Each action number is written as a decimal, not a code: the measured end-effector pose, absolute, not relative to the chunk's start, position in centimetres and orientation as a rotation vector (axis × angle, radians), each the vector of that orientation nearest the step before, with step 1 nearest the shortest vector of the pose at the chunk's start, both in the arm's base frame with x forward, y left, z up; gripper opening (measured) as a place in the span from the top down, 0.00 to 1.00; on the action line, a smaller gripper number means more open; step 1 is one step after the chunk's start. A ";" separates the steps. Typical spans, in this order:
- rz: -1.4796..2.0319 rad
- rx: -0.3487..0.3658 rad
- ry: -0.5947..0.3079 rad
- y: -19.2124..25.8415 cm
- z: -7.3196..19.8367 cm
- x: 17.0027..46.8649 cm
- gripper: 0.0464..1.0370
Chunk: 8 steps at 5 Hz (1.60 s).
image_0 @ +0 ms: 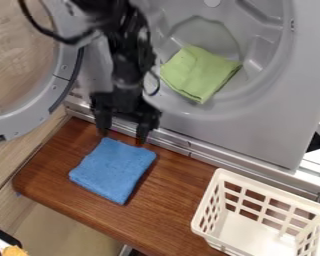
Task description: Put the blue cloth in the white basket
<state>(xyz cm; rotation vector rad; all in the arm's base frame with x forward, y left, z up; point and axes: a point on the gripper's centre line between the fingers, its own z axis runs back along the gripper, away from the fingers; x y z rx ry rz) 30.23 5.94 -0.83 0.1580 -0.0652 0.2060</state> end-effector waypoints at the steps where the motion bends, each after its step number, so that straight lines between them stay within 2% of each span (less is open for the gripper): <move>1: 0.232 0.181 -0.062 6.3 -2.6 30.5 0.04; 2: 0.216 0.173 -0.059 6.3 -4.9 30.0 0.04; 4: 0.216 0.146 -0.115 7.3 -7.4 29.4 0.06; 5: 0.227 0.127 -0.113 7.4 -7.6 29.3 0.15; 6: 0.188 0.101 -0.102 7.2 -7.8 29.3 0.44; 7: 0.166 0.107 -0.078 7.3 -7.7 29.1 0.72; 8: 0.180 0.139 -0.046 7.7 -7.1 28.2 0.90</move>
